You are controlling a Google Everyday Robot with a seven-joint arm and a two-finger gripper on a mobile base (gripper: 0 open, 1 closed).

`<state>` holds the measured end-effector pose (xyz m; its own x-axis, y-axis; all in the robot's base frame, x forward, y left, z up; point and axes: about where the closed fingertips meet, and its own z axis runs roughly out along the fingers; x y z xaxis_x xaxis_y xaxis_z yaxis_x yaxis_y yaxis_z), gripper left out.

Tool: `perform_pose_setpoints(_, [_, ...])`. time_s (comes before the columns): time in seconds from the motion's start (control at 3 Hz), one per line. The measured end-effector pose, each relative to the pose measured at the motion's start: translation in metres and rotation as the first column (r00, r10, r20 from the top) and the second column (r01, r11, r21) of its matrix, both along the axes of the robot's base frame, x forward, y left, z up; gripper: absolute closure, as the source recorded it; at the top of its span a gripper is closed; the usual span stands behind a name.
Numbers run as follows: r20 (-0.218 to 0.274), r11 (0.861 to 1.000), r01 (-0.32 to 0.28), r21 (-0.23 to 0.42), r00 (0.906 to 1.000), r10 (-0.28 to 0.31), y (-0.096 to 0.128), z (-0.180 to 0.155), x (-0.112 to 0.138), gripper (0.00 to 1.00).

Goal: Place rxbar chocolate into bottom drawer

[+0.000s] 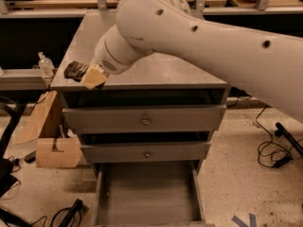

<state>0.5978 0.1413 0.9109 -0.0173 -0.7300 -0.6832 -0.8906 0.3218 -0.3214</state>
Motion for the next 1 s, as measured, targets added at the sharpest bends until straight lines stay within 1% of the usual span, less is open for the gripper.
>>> perform_pose_setpoints(0.33, [-0.063,0.999,0.045,0.028,0.9971,-0.044,-0.047,-0.049,-0.007,1.0])
perform_pose_setpoints(0.67, [-0.124,0.994,0.076,0.083,0.9901,-0.066,-0.093,-0.111,-0.014,1.0])
perform_pose_setpoints(1.0, [-0.17,0.988,0.096,0.12,0.9827,-0.074,-0.136,-0.167,-0.022,1.0])
